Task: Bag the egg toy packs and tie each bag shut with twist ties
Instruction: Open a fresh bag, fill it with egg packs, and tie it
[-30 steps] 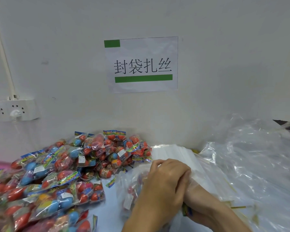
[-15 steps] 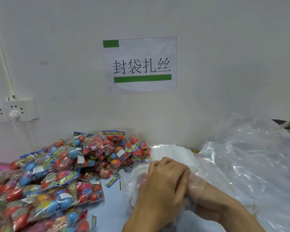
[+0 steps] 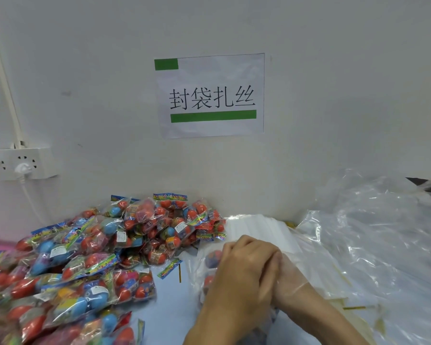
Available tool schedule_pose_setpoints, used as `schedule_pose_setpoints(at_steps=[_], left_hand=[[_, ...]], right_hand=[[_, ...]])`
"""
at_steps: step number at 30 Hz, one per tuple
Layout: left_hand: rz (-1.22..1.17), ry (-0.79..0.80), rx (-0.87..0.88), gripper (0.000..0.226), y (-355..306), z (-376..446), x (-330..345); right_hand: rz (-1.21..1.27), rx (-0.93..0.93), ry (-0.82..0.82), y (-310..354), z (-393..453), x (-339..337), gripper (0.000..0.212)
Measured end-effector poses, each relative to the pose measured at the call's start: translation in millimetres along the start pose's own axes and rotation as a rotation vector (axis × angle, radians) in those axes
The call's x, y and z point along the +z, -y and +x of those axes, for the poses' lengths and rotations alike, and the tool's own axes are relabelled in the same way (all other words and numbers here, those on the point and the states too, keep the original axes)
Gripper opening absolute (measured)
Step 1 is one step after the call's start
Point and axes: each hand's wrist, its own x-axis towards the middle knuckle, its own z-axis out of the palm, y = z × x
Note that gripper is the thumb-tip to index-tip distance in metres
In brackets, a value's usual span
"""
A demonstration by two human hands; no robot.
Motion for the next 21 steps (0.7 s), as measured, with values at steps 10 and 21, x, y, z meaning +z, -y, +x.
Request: schedule_pose_setpoints(at_steps=[10, 21], left_hand=[[0.012, 0.032, 0.046, 0.028, -3, -2, 0], [-0.256, -0.566, -0.655, 0.015, 36, 0, -31]], right_hand=[[-0.101, -0.072, 0.268, 9, -11, -31, 0.033], [0.608, 0.454, -0.039, 18, -5, -22, 0.035]])
